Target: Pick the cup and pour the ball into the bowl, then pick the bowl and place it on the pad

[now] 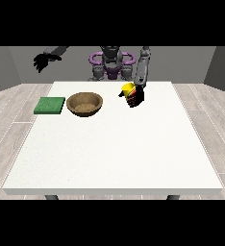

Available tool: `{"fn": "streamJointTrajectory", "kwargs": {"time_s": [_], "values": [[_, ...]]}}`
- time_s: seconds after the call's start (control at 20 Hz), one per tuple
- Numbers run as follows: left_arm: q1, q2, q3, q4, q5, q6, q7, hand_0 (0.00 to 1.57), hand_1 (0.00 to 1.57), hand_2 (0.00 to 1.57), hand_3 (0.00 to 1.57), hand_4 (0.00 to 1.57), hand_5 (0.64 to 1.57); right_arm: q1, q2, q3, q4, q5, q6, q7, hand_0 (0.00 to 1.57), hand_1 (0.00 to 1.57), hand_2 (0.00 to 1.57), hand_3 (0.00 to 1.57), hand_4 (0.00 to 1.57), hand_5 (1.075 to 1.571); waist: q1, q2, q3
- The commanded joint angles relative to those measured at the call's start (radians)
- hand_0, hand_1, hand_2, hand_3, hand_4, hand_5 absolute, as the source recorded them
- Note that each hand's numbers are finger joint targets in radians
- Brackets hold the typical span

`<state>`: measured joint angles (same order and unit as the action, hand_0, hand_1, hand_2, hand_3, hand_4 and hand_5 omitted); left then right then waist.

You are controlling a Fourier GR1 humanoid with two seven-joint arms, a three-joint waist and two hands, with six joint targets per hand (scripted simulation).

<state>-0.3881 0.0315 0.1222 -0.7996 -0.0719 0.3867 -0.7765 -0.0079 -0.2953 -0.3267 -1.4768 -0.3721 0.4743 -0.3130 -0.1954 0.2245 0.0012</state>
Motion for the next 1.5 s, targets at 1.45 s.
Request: {"fn": "streamJointTrajectory", "kwargs": {"time_s": [1.45], "values": [[-0.507, -0.030, -0.681, 0.358, -1.063, 0.145, 1.289, 0.77, 0.77, 1.57, 1.21, 1.05, 1.568, -0.109, -0.053, -0.006, 0.330, 0.033, -0.034, 0.154, 0.00, 0.00, 0.00, 0.00, 0.65, 1.564, 0.071, -0.336, 0.0001]]}}
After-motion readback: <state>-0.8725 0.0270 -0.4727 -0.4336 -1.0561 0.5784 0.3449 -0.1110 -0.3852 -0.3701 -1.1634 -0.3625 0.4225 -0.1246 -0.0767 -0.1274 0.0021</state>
